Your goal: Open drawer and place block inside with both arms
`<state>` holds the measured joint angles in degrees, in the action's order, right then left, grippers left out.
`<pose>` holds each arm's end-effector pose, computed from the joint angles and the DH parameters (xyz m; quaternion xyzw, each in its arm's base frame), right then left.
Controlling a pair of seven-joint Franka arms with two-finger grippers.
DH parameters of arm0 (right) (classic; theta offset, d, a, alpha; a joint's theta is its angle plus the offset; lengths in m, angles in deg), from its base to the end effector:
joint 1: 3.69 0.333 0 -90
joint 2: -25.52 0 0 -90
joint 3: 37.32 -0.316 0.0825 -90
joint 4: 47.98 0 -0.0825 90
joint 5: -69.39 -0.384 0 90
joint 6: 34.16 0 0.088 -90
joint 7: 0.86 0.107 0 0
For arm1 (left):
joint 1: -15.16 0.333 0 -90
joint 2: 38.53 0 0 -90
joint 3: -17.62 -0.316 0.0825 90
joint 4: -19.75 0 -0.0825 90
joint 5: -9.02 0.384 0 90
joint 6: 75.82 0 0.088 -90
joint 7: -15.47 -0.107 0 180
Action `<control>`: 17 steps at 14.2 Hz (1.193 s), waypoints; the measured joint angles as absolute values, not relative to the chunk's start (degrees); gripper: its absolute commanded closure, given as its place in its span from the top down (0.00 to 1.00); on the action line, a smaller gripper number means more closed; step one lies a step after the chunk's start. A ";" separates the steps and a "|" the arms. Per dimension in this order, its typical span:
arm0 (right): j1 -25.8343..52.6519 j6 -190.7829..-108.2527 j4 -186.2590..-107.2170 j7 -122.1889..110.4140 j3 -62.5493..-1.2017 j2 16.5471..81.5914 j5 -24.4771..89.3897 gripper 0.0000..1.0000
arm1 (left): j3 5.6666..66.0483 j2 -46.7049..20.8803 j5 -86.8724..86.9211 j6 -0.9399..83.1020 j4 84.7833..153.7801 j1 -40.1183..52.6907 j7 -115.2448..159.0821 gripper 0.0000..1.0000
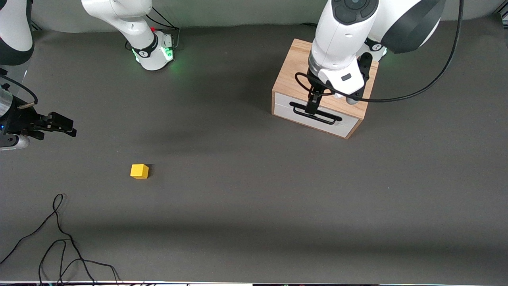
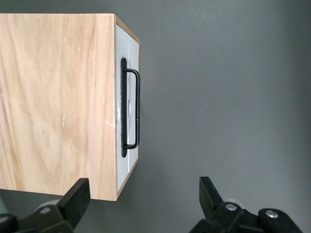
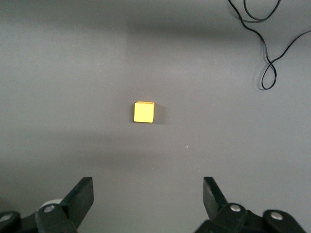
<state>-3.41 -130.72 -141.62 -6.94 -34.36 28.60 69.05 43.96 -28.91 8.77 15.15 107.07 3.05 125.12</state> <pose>0.5775 -0.0257 0.5739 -0.9996 -0.0294 0.0012 0.0017 0.4805 -0.3562 0.5604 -0.8109 -0.5822 0.0498 0.0309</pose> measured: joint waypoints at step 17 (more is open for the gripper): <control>-3.41 -130.70 -141.64 -6.94 -34.35 28.60 69.05 1.00 | 42.96 -22.68 9.17 30.23 126.91 3.00 116.50 1.00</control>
